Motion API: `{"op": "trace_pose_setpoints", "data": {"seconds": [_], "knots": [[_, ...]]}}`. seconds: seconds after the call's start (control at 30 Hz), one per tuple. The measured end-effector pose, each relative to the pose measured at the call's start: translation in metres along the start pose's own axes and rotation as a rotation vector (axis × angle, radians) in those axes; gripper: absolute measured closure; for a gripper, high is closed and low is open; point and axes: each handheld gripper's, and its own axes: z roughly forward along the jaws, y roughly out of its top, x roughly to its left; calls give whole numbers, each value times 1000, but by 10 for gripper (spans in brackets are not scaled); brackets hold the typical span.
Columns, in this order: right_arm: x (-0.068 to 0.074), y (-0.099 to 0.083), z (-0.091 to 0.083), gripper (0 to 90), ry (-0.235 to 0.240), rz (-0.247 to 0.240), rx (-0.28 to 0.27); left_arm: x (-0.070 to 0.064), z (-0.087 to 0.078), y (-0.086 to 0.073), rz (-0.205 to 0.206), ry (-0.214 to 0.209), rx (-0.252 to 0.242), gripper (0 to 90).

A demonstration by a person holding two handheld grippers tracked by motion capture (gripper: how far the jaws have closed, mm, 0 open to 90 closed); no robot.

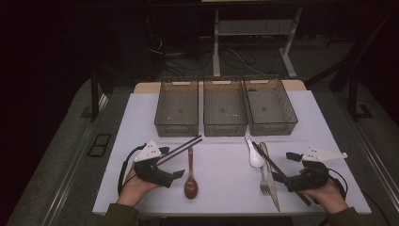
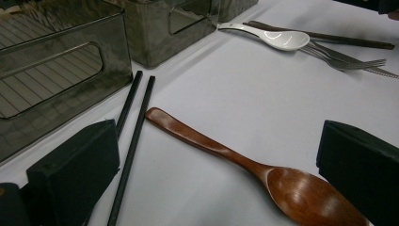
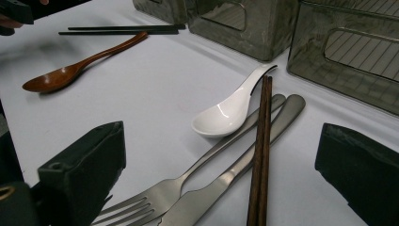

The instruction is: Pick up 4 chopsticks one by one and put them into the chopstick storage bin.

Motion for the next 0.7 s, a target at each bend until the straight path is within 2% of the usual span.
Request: {"op": "trace_pose_setpoints", "data": {"seconds": [0.37, 0.7], "knots": [[0, 4, -3, 21, -17, -11, 33, -1, 3, 0, -5, -5, 4, 0], [-5, 4, -3, 78, -47, -14, 116, -1, 0, 0, -5, -3, 0, 0]]}}
